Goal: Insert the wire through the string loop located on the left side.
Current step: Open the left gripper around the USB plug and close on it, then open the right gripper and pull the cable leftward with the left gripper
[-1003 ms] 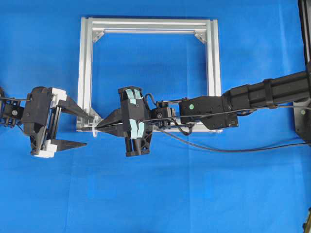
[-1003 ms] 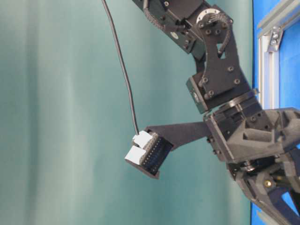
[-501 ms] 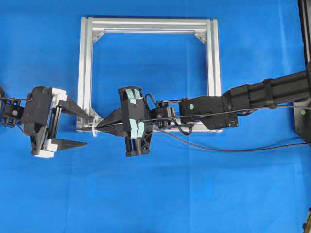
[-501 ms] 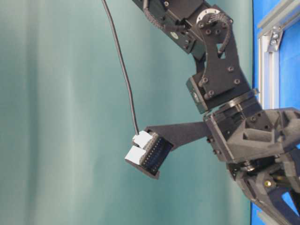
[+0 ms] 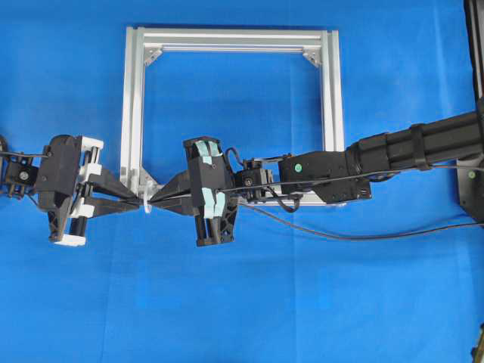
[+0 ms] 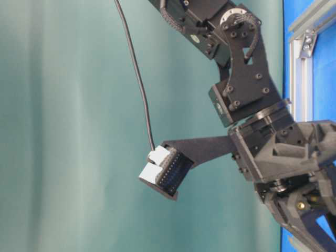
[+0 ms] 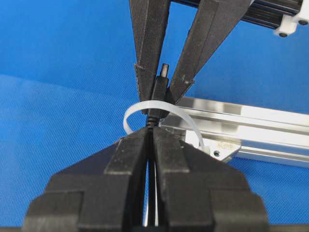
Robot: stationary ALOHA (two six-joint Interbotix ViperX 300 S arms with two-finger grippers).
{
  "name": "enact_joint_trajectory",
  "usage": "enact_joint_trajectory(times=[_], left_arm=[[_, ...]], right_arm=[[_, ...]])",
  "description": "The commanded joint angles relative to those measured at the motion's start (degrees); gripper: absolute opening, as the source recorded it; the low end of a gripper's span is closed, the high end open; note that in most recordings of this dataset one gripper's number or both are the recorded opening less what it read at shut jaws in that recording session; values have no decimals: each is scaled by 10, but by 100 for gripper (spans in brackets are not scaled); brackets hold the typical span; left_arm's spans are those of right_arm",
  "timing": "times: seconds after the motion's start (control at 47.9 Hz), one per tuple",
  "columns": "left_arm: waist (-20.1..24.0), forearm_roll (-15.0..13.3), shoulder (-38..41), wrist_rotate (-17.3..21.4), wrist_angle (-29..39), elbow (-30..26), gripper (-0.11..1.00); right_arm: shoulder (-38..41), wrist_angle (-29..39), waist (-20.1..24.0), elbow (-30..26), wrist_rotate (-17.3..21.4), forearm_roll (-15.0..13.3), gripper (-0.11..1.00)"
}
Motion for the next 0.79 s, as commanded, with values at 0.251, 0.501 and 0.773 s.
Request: enact_joint_trajectory(times=[0.251, 0.501, 0.773], left_arm=[[-2, 0, -7, -1, -3, -9, 8], [-2, 0, -8, -1, -3, -8, 8], [-2, 1, -11, -2, 3, -6, 8]], right_arm=[[-11, 10, -3, -11, -3, 0, 2], [-11, 11, -3, -11, -1, 1, 14], [-12, 21, -3, -7, 2, 4, 91]])
